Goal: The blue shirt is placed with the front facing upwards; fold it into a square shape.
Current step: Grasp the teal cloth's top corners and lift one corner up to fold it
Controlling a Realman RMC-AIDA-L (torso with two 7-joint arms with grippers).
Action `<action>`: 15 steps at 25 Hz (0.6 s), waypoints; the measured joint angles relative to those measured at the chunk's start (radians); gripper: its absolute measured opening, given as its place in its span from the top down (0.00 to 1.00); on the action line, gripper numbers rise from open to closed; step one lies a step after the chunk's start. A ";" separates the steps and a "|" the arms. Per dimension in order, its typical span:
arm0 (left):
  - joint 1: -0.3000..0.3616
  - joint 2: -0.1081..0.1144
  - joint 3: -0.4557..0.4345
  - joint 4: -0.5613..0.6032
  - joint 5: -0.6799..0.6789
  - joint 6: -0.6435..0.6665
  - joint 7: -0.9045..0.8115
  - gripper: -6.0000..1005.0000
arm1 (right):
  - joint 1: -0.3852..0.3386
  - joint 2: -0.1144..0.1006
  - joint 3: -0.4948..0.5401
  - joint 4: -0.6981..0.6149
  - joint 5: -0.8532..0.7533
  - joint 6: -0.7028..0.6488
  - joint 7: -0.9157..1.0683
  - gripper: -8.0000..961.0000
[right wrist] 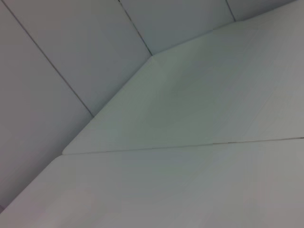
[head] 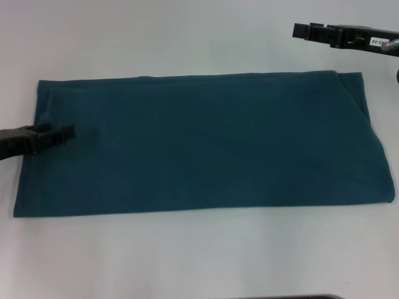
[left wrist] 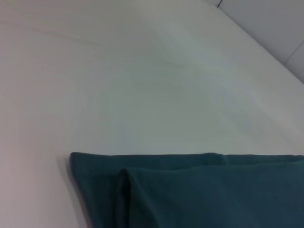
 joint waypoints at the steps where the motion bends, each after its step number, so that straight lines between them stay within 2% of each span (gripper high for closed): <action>1: 0.000 0.000 0.000 0.004 0.000 -0.005 0.000 0.31 | 0.000 0.000 0.000 -0.001 0.000 0.000 0.000 0.40; 15: -0.008 -0.001 0.002 0.016 0.026 -0.055 -0.001 0.31 | 0.003 0.000 0.000 -0.001 0.000 0.000 0.000 0.40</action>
